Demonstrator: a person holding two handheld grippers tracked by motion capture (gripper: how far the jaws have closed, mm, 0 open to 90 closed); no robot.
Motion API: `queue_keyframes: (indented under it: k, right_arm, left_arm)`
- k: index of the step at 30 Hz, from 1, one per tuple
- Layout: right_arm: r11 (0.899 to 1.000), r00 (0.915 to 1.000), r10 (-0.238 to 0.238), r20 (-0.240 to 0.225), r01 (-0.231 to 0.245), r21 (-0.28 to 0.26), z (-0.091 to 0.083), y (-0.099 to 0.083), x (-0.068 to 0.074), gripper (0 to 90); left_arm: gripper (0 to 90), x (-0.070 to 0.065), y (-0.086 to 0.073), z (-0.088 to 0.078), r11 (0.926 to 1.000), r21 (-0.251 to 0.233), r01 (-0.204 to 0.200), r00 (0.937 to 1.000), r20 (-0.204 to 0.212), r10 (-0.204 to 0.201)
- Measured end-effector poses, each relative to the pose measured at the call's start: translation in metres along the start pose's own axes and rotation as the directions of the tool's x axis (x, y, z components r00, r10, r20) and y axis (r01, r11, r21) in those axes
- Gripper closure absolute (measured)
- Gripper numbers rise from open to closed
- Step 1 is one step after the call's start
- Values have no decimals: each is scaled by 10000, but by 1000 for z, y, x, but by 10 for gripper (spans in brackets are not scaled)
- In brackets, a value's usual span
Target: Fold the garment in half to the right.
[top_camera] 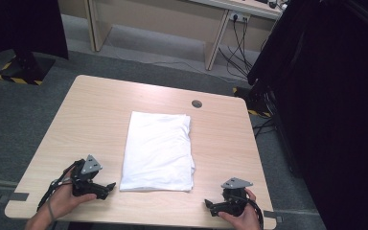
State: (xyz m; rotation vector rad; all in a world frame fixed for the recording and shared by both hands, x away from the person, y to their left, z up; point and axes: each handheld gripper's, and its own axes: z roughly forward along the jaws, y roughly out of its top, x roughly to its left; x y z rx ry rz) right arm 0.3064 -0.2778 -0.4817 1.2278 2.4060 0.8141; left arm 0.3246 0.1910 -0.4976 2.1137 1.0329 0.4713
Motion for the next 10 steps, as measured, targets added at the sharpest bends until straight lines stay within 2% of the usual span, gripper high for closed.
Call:
queue_keyframes:
  k: [10]
  right_arm:
    - [10000, 10000, 14, 6, -14, -59, -1, -2, 0, 8]
  left_arm:
    - [0, 0, 0, 0, 10000, 1, -1, 10000, 9, 1]
